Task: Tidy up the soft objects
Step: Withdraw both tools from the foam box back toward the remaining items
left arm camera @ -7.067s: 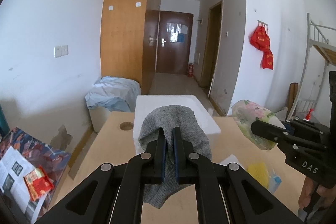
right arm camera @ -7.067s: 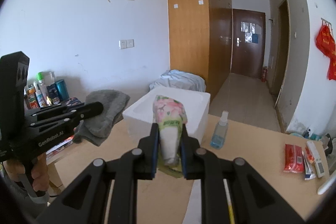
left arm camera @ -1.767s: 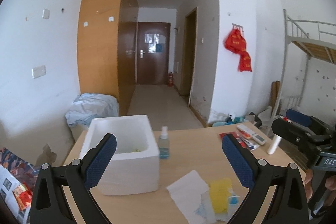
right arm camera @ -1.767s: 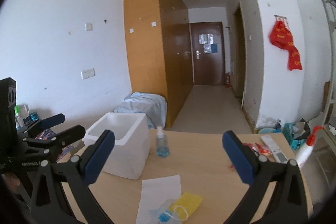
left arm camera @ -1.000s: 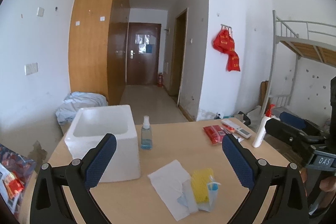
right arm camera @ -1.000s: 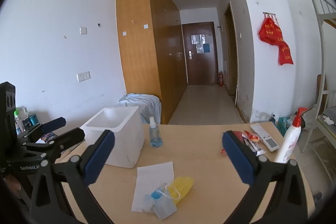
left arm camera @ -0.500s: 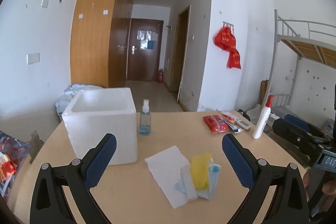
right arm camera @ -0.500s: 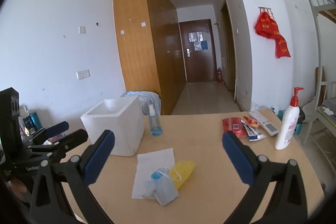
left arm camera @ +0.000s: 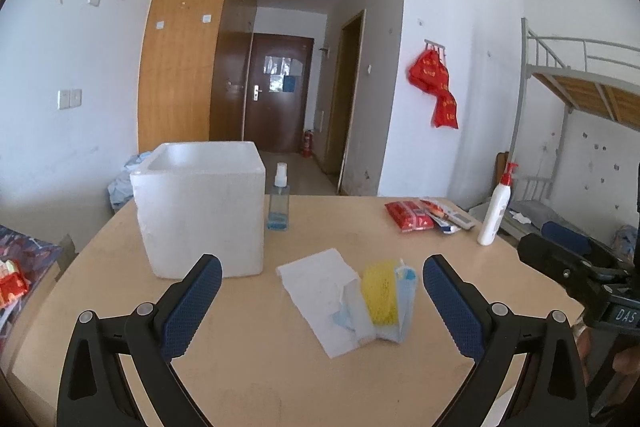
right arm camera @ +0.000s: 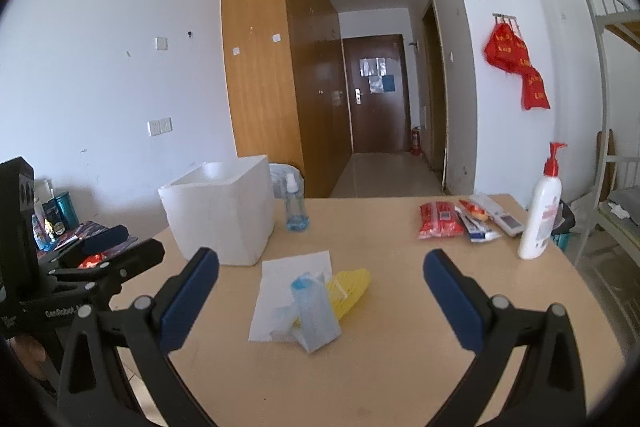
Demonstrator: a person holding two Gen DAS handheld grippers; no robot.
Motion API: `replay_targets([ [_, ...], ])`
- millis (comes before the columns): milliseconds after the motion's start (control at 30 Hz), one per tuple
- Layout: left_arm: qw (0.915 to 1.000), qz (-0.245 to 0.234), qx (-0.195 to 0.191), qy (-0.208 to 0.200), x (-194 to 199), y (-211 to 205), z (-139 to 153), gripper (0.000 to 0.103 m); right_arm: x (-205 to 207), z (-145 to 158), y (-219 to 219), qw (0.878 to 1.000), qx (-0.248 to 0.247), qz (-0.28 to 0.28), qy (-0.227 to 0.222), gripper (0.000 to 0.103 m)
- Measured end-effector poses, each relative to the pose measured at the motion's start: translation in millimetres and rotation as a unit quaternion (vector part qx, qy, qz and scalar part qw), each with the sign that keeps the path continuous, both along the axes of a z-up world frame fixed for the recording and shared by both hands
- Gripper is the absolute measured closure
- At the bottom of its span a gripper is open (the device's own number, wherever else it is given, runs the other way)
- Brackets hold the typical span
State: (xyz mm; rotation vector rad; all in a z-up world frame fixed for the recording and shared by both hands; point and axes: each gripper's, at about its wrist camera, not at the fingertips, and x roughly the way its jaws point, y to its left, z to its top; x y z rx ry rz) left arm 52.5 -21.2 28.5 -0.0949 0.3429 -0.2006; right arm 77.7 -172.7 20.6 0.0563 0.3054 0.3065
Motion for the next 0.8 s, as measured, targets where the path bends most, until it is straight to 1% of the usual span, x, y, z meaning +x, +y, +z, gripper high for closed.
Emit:
replay_targets([
  [233,0.9999,0.0,0.01,-0.005,-11,0,-12,0.002,-4,-10,3,1.0,0.003,0.005,0.009,0.0],
  [333,1.0,-0.002,0.008,-0.002,-11,0,-14,0.002,-2,-11,5,1.0,-0.004,0.006,0.011,0.0],
  [800,0.9994,-0.007,0.018,0.027,8,-1,-31,0.002,20,-32,12,0.999,-0.004,0.017,0.051,0.0],
])
